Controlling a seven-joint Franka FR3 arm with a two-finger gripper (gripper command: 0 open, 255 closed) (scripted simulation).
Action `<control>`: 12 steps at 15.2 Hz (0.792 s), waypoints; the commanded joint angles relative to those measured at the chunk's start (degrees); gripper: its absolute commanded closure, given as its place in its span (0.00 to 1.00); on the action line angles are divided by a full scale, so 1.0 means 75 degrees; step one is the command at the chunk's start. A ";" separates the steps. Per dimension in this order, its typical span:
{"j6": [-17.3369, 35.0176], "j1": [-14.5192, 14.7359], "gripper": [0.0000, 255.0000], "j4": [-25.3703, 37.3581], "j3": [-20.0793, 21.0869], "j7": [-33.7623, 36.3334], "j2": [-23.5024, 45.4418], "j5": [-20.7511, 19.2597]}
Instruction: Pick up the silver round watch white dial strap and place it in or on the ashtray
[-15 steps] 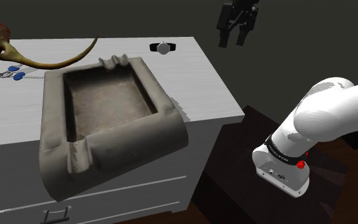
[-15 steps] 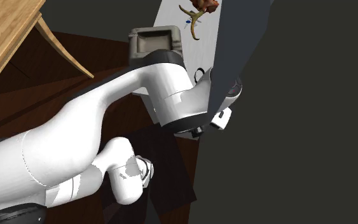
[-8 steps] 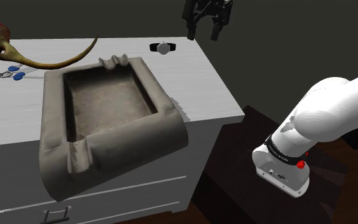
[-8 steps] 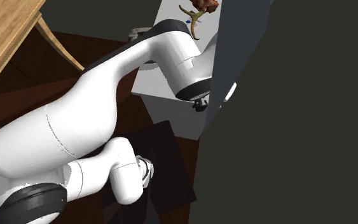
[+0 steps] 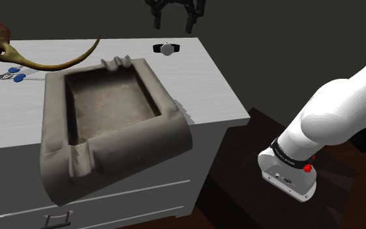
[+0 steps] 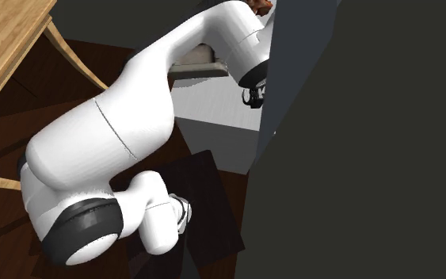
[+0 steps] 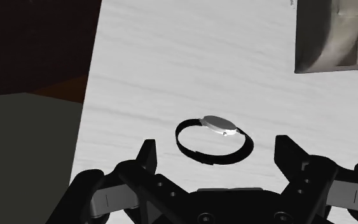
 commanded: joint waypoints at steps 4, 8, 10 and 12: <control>0.0463 0.0077 0.00 0.0583 0.0302 0.0571 0.0758 -0.0039; 0.0876 0.0249 0.00 0.0177 0.0270 0.0570 0.0754 -0.0029; 0.1034 0.0265 0.00 0.0027 0.0303 0.0563 0.0756 -0.0013; 0.1034 0.0265 0.00 0.0026 0.0304 0.0562 0.0755 -0.0013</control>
